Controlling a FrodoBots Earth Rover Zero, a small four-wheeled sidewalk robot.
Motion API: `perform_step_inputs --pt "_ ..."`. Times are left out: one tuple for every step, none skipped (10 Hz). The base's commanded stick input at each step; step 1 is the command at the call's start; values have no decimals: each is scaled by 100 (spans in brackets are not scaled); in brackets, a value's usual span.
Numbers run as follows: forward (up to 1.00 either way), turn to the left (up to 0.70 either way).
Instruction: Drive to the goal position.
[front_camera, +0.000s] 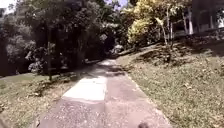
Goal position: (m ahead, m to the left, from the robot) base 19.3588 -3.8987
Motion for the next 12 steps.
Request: perform_step_inputs --pt "50 0" --pt "50 0" --pt "50 0" --pt "50 0" --pt "50 0" --pt "50 0" --pt "50 0" --pt "50 0" --pt "50 0" --pt "50 0" --pt "50 0" --pt "50 0"
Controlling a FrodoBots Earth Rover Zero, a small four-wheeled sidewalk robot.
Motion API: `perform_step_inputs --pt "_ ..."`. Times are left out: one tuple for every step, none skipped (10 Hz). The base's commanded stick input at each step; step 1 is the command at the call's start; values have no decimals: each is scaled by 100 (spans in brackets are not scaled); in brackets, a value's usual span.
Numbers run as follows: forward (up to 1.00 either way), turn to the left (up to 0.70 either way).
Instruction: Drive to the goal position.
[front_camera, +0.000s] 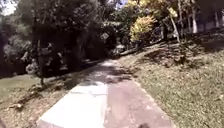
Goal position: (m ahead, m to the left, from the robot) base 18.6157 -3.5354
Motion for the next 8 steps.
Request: perform_step_inputs --pt "50 0" --pt "50 0" --pt "50 0" --pt "50 0" --pt "50 -9" --pt "50 -50" --pt "50 -50" --pt "50 -50"
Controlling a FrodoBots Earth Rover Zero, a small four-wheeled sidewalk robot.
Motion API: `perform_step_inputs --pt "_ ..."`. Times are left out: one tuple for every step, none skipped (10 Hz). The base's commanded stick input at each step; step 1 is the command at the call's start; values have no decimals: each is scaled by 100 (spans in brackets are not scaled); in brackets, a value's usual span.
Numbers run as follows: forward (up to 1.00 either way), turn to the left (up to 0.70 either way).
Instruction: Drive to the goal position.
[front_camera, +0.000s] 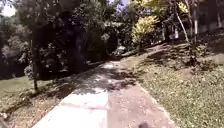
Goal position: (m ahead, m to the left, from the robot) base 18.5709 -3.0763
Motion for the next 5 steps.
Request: perform_step_inputs --pt "50 -50" --pt "50 -50" --pt "50 0" --pt "50 0" --pt "50 0"
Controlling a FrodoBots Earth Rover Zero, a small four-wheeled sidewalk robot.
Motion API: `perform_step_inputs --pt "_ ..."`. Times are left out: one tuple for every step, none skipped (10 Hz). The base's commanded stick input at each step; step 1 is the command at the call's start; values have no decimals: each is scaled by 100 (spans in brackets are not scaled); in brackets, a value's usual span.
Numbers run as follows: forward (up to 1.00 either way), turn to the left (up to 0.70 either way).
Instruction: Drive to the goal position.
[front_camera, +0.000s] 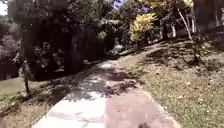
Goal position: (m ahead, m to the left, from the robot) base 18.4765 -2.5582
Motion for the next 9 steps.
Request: perform_step_inputs --pt "50 0" --pt "50 0" --pt "50 0" --pt "50 0" --pt "50 0" --pt "50 0" --pt "50 0" --pt "50 0" --pt "50 0"
